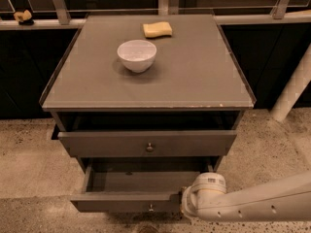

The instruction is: Open middle drawer

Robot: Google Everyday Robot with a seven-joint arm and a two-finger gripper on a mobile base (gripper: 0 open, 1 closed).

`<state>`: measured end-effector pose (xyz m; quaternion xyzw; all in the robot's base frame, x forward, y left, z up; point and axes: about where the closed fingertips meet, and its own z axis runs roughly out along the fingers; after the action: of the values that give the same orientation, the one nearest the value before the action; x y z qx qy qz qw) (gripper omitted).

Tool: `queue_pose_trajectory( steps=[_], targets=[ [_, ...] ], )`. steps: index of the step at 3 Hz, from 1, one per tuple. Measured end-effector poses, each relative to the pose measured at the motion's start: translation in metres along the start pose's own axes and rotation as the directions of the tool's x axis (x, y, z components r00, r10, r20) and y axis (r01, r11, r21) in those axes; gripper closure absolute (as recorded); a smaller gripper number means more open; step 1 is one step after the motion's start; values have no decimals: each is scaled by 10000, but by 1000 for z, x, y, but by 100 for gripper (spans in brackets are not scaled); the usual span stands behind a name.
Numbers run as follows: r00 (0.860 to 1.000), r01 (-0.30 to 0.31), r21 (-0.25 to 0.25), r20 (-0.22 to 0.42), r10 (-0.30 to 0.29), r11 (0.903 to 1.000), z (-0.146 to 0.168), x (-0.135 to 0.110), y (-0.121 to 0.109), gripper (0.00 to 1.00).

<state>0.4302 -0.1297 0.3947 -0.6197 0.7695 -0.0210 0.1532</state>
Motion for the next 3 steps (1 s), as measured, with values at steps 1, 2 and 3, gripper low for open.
queue_pose_trajectory(
  steps=[1,2,3],
  targets=[
    [9999,68,-49,-75,-68,10000,0,1,5,100],
    [9999,30,-199,-158,-33,9998,1,4,15,100],
    [9999,30,-199,-158,-33,9998,-1,3,14,100]
  ],
)
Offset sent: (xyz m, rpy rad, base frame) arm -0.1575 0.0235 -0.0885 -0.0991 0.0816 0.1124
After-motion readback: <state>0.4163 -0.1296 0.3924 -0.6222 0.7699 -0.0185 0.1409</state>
